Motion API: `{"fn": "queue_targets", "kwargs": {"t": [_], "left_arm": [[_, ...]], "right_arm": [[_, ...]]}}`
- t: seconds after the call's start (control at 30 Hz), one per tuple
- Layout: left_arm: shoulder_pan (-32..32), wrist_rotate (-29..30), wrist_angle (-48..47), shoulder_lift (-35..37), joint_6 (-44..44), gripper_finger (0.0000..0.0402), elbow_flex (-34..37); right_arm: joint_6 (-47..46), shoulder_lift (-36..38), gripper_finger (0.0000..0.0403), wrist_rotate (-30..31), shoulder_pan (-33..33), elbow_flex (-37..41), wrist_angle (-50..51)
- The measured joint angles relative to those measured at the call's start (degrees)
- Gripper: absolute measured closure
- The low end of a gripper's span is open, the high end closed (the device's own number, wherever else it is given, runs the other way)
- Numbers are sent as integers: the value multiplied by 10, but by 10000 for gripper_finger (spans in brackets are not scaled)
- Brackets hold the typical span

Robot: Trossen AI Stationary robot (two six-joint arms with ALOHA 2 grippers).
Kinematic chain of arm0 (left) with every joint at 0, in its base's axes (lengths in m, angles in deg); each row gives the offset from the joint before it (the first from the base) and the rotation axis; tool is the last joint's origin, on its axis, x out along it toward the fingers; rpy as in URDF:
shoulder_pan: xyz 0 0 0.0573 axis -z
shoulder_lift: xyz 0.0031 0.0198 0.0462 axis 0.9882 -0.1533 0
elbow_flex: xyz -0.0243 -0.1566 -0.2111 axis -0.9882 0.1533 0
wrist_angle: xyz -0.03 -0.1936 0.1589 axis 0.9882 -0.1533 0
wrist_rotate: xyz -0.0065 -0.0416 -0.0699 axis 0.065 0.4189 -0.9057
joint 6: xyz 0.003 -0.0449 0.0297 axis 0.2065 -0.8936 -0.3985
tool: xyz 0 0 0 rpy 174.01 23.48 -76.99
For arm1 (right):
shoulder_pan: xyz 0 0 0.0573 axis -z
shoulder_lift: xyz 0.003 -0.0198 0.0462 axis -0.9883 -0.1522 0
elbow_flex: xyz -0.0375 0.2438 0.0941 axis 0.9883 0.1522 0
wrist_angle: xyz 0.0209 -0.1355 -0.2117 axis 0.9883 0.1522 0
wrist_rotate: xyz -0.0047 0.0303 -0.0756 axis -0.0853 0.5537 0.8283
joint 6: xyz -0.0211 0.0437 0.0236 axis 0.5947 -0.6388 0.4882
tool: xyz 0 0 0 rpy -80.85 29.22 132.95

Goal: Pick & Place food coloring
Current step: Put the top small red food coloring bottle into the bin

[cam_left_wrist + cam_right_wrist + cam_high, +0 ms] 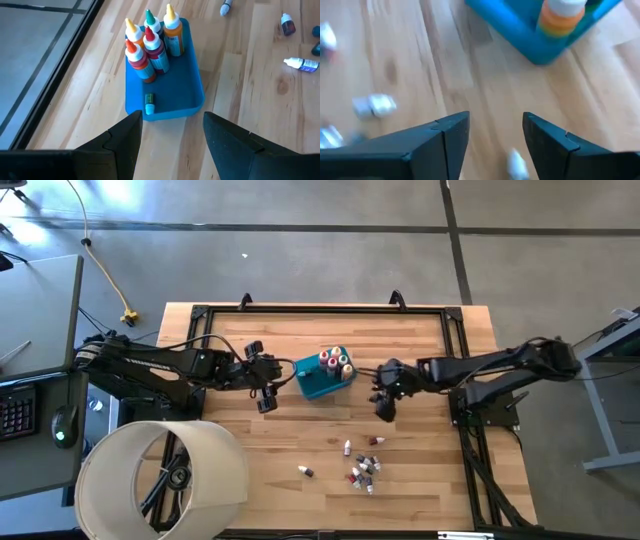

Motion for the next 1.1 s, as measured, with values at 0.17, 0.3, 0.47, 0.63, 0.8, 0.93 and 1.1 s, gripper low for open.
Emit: {"fn": "queue_targets", "kwargs": {"t": [0.17,0.3,0.47,0.63,0.8,0.93,1.1], "left_arm": [[0,0,0,0,-6,197,0],[0,0,0,0,-6,197,0],[0,0,0,0,-6,197,0],[0,0,0,0,-6,197,0],[0,0,4,0,-6,197,0],[0,0,8,0,-6,197,0],[0,1,24,0,-5,197,0]], "right_arm": [[81,28,224,44,-13,1,119],[58,24,224,27,-3,24,129],[53,23,224,14,-3,73,68],[89,23,224,27,-3,124,-9],[91,23,224,25,-2,176,-78],[88,25,224,18,-3,210,-124],[67,24,246,24,-2,238,-198]]}}
